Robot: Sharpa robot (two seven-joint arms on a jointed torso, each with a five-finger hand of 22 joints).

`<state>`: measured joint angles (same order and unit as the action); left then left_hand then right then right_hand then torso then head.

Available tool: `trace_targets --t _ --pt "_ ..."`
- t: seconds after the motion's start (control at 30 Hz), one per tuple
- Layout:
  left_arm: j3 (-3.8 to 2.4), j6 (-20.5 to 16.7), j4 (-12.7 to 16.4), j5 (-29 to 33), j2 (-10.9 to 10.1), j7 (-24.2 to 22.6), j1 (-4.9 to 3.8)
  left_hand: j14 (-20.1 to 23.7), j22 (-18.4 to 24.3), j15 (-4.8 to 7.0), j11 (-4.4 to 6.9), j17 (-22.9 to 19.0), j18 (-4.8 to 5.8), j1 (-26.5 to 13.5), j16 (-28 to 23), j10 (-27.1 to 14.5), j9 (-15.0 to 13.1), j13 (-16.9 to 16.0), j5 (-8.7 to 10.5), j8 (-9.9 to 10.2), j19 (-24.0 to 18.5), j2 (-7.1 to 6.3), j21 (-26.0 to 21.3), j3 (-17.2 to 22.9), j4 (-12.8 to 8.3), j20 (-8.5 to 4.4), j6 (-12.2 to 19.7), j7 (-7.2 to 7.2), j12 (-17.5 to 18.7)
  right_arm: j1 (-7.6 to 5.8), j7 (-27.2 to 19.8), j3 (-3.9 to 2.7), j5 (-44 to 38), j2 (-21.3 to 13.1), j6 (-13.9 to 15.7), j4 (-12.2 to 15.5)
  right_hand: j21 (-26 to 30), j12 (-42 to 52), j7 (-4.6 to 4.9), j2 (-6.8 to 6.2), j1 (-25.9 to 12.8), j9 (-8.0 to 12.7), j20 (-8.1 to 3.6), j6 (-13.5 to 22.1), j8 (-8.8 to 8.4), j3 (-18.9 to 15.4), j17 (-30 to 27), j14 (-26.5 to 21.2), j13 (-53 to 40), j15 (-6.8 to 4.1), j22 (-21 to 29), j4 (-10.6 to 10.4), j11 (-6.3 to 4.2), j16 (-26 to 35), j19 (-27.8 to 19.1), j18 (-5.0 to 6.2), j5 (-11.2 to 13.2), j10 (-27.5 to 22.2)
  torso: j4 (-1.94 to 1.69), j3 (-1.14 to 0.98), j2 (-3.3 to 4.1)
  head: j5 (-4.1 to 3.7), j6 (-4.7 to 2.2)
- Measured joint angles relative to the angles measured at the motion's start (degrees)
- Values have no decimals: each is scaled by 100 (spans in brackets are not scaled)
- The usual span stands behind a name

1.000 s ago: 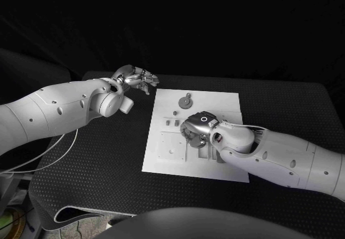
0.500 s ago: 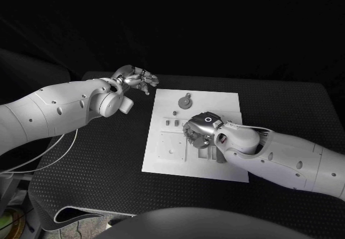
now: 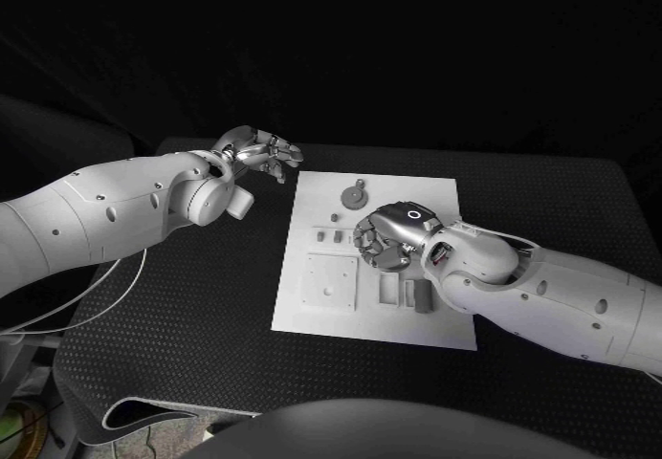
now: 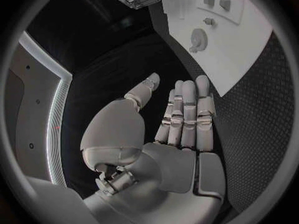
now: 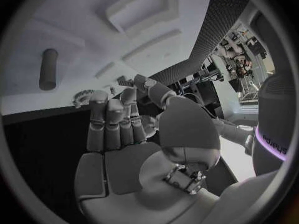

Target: Assemble the parts on the task board

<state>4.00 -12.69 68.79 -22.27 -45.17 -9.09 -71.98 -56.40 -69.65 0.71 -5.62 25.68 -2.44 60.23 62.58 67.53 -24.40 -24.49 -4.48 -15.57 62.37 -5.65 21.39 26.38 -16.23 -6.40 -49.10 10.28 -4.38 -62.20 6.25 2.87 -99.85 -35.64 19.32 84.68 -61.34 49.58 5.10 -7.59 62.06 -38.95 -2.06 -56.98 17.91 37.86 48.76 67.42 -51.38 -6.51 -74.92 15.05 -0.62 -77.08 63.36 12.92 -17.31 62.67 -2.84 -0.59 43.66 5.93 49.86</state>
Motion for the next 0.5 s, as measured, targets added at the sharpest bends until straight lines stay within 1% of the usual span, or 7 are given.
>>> trace_targets --t 0.1,0.13,0.2,0.3,0.4,0.47,0.5 --pt "1 14 4 3 -10 1 1 0 0 0 0 0 0 0 0 0 0 0 0 0 -1 0 -1 -16 -16 1 1 -1 0 -1 -87 -108 403 -47 63 10 11 -20 0 6 -7 0 -9 0 -28 0 -11 0 24 0 0 0 0 16 -10 0 0 0 -1 0 -1 -5 -29" --pt "1 17 4 3 -13 2 1 0 0 0 0 0 0 0 0 0 0 0 0 0 -2 0 -1 -16 -16 2 1 -1 1 -1 -114 -129 513 -60 76 11 29 -45 0 6 -7 0 -9 0 -28 0 -14 0 38 0 0 0 0 29 -10 0 0 0 -1 0 -1 -7 -41" --pt "2 22 4 4 -18 3 1 0 0 0 0 0 0 0 0 0 0 0 0 0 -8 0 -1 -16 -16 8 1 -2 0 -2 -178 -167 746 -90 103 22 54 -130 17 6 -6 3 -8 16 -88 19 -28 0 108 1 0 13 0 70 -10 0 0 0 -1 0 -1 -7 -64" --pt "3 28 4 4 -19 5 1 0 0 0 0 0 0 0 0 0 0 1 0 -1 -8 0 -1 -16 -16 8 2 -2 0 -2 -256 -195 954 -114 127 38 65 -204 50 7 -6 21 -8 50 -111 33 -34 0 195 1 0 -2 0 81 -10 0 0 0 -1 -1 -1 -7 -97" --pt "4 34 4 4 -19 6 1 -9 0 -10 0 0 1 0 0 0 0 1 0 -1 -8 0 -1 -16 -16 9 5 -5 1 0 -337 -210 1101 -125 151 54 103 -357 92 7 -6 40 -7 92 -192 46 -43 -38 350 39 0 11 34 116 -11 -1 0 -34 -1 -1 -1 -4 -122" --pt "5 36 3 4 -18 7 1 -19 0 -19 0 0 0 0 0 0 0 1 0 -1 -9 0 -1 -16 -16 9 -6 6 0 0 -388 -215 1168 -126 159 61 108 -458 95 7 -6 51 -7 95 -213 49 -43 -41 459 42 0 14 61 121 -11 -1 0 -20 -2 -1 -1 -3 -139" --pt "5 37 3 4 -18 7 1 -19 0 -20 0 0 0 0 0 0 0 1 0 -1 -9 0 -1 -16 -16 9 -12 11 1 0 -407 -215 1192 -126 160 62 123 -516 96 7 -6 60 -7 96 -242 49 -50 -59 515 60 1 14 84 123 -11 -1 0 -43 -2 -1 -1 -2 -143"
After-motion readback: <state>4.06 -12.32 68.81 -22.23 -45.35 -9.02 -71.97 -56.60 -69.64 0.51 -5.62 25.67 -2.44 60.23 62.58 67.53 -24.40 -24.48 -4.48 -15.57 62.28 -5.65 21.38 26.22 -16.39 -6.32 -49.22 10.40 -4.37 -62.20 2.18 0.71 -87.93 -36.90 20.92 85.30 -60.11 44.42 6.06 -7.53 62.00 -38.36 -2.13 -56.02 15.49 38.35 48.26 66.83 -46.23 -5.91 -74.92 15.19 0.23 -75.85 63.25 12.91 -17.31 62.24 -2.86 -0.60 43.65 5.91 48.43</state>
